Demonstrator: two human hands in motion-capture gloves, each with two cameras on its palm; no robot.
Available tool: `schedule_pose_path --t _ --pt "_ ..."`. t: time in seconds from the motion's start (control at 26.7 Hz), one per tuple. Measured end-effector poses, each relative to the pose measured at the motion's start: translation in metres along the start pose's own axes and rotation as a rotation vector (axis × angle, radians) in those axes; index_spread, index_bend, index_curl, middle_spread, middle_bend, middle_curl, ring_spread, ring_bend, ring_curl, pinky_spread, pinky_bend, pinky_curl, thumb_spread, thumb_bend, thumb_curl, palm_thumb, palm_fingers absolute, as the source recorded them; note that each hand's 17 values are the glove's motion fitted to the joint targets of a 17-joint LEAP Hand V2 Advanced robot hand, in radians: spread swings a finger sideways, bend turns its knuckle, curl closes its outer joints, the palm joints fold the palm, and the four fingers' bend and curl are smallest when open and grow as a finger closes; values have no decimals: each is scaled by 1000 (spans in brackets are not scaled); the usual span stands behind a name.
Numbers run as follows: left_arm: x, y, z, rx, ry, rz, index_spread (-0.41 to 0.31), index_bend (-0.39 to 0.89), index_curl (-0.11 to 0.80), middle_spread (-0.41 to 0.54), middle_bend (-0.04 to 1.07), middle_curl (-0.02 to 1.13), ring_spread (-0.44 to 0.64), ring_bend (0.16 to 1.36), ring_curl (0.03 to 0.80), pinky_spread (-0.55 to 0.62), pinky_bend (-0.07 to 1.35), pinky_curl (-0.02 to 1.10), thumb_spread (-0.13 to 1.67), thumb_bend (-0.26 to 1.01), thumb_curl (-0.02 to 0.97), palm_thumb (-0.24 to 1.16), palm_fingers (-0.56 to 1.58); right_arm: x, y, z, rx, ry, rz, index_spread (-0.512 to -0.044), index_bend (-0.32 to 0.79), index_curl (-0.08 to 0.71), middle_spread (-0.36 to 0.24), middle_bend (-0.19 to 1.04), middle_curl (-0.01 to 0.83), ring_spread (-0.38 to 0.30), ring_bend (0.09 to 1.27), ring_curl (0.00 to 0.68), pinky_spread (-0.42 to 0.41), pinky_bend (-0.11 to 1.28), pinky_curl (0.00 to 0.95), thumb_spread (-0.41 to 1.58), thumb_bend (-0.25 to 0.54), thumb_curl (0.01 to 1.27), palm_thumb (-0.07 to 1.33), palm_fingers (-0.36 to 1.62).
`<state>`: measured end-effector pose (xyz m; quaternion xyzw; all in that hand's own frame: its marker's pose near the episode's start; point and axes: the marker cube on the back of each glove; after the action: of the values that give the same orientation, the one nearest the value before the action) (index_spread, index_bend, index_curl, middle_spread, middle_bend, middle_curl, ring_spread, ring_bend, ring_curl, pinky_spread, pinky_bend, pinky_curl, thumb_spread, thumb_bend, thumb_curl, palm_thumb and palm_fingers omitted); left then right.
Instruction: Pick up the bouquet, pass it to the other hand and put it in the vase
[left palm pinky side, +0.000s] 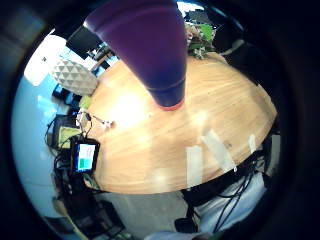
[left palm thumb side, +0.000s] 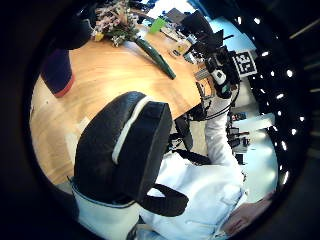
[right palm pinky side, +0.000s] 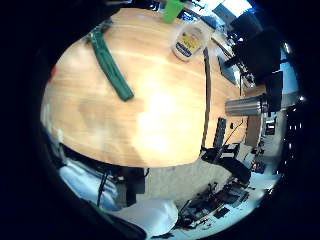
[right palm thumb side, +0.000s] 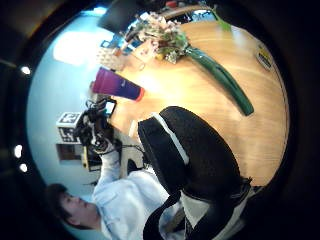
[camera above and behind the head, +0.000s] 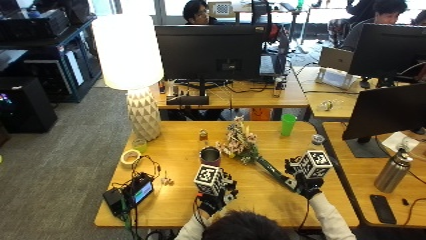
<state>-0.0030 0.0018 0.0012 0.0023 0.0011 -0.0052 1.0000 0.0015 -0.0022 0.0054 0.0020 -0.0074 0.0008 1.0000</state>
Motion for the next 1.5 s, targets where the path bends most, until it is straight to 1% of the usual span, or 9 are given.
schedule_pose_path --t 0.26,0.6,0.82,1.01,1.12,1.24,1.27,1.31,1.5 --pt "5 6 -7 27 32 5 -99 400 196 29 162 147 91 419 177 105 271 167 754 27 50 86 636 -2 2 -1 10 9 -3 -286 205 157 -45 276 144 101 205 92 205 361 159 796 144 72 261 400" --pt "16 -22 -23 36 24 45 -115 378 272 40 147 192 116 416 220 139 255 221 987 -5 97 90 598 -4 -12 -43 0 33 84 -335 145 206 -54 278 213 116 246 146 250 350 210 1051 109 110 273 444" --pt "23 -35 -45 81 1 74 -97 267 283 69 133 201 138 457 249 175 287 257 1036 -18 128 84 513 10 -66 -80 -109 26 259 -283 -34 132 5 245 239 109 463 232 250 524 277 1069 82 146 307 502" --pt "19 -38 -53 109 -9 78 -84 236 305 84 131 202 147 461 260 191 309 278 1050 -16 151 87 482 28 -103 -53 -186 0 364 -238 -32 83 25 207 255 51 614 295 215 655 326 1073 70 177 356 538" --pt "14 -41 -61 101 -22 54 -81 215 315 89 139 206 150 461 264 196 317 289 1055 -19 162 85 471 17 -92 -30 -277 -17 389 -212 9 77 31 193 266 19 657 322 189 699 348 1068 64 195 390 543" --pt "12 -47 -73 90 -30 29 -63 175 317 92 142 210 153 474 272 200 329 299 1058 -20 173 83 454 -4 -66 -11 -366 -10 415 -201 30 75 36 191 277 -3 677 338 168 727 362 1063 64 215 434 536" --pt "12 -51 -78 93 -30 25 -60 165 317 92 145 212 153 479 275 201 334 303 1059 -21 176 83 449 -6 -62 0 -388 -2 424 -201 9 67 24 298 313 -13 654 335 157 707 358 1060 64 221 448 579" --pt "12 -55 -81 97 -31 22 -58 160 318 93 145 213 154 483 277 201 338 306 1059 -21 179 82 443 -6 -59 14 -402 7 430 -198 12 63 17 310 318 -22 658 337 148 705 357 1060 62 226 460 582" --pt "16 -65 -92 94 -26 19 -50 162 324 96 151 221 156 492 284 204 348 318 1063 -21 193 79 432 3 -60 73 -319 51 398 -223 164 119 -9 349 350 -41 558 333 145 602 349 1041 56 253 526 484"
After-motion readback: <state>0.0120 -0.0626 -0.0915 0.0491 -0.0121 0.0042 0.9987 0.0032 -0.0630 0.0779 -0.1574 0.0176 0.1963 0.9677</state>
